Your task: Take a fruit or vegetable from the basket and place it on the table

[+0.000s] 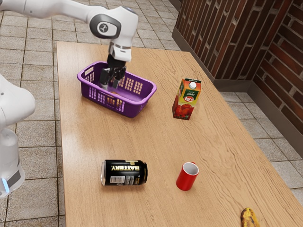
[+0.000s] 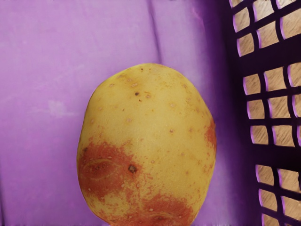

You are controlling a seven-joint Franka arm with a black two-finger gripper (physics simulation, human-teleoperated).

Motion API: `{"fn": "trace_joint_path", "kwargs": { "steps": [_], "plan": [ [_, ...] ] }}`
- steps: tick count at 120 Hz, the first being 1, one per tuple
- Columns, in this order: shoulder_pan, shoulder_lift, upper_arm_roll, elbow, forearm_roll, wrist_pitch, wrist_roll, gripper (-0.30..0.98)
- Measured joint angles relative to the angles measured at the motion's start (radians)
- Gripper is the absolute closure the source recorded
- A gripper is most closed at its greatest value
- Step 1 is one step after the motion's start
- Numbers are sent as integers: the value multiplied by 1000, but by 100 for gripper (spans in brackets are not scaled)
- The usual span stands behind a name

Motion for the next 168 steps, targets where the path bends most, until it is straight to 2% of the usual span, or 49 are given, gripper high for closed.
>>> {"fn": "trace_joint_path", "kwargs": {
  "steps": [34, 49, 63, 111, 130, 168],
  "plan": [
    [3, 26, -16, -1, -16, -15, -7, 3],
    [-24, 45, 35, 0, -16, -2, -9, 3],
    [-63, 47, 81, 5, -12, 26, -9, 3],
    [-120, 70, 113, 4, -7, 160, -9, 3],
    [-137, 63, 120, 2, -13, 212, -13, 12],
    [-173, 58, 144, -11, -27, 268, -14, 4]
  ]
}}
